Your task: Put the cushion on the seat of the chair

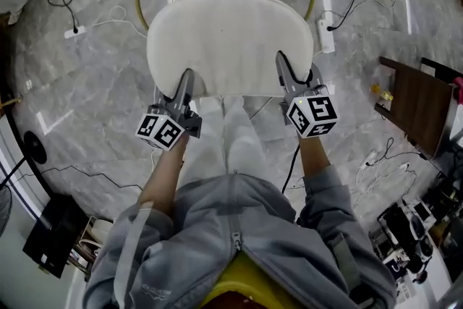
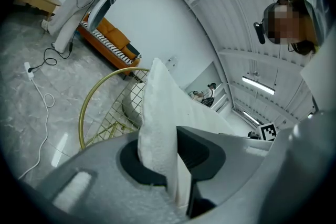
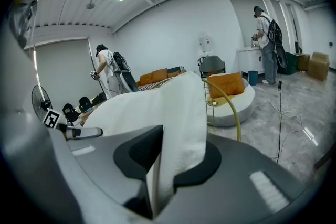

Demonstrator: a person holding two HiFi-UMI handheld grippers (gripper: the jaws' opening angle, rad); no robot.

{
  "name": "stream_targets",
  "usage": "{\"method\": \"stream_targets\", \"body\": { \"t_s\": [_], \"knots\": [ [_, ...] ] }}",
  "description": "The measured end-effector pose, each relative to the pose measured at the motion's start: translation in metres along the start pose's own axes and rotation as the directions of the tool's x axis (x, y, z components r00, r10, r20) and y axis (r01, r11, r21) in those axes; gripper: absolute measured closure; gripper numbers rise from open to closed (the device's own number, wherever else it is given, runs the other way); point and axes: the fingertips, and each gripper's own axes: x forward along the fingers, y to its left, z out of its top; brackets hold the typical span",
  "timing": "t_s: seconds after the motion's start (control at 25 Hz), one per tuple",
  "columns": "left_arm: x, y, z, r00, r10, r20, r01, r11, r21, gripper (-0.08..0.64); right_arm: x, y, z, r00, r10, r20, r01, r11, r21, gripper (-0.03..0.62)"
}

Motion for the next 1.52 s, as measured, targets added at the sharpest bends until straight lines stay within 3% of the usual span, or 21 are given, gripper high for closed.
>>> {"method": "stream_targets", "body": {
  "t_s": [0.72, 1.52],
  "knots": [
    [0.046, 0.085, -0.055, 0.997, 0.035, -0.07, -0.039, 0.998, -0.057, 0.506, 0.081, -0.038, -0.076, 0.995, 0.0, -0.097, 0.002, 1.0, 0.017, 0.52],
    [0.101, 0.137, -0.071, 0.984, 0.108, -0.138, -0.123, 0.987, -0.102, 0.503, 0.16, -0.08, -0.101, 0.974, 0.011, -0.225, -0.003, 0.999, 0.033, 0.515]
  ]
}}
